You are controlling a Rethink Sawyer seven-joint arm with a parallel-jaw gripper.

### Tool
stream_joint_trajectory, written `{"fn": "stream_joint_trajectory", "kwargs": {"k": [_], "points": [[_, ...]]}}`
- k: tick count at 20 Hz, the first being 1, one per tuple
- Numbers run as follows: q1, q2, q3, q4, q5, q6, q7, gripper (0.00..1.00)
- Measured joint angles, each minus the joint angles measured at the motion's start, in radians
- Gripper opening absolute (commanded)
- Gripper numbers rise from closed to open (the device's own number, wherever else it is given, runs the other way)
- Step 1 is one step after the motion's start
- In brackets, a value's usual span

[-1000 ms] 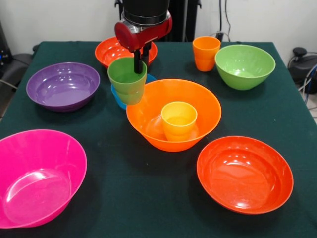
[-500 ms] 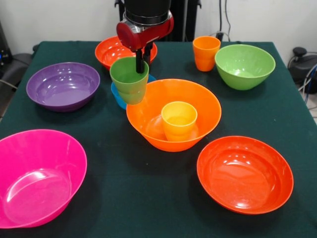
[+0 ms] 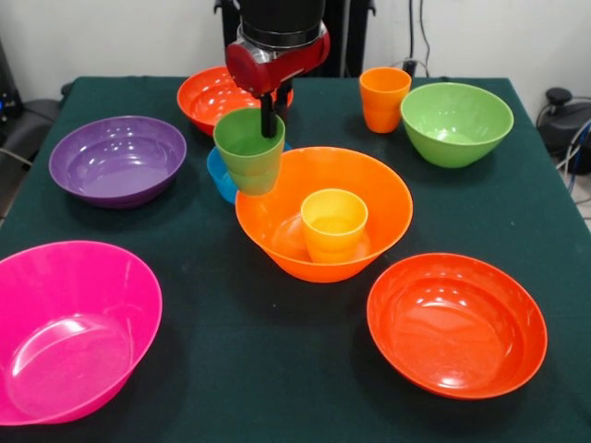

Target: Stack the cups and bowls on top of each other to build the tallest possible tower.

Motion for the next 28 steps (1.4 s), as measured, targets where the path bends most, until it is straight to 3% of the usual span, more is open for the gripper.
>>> {"fn": "stream_joint_trajectory", "kwargs": {"k": [28], "points": [[0.005, 0.012, -0.005, 0.023, 0.0, -0.089, 0.0, 0.0]]}}
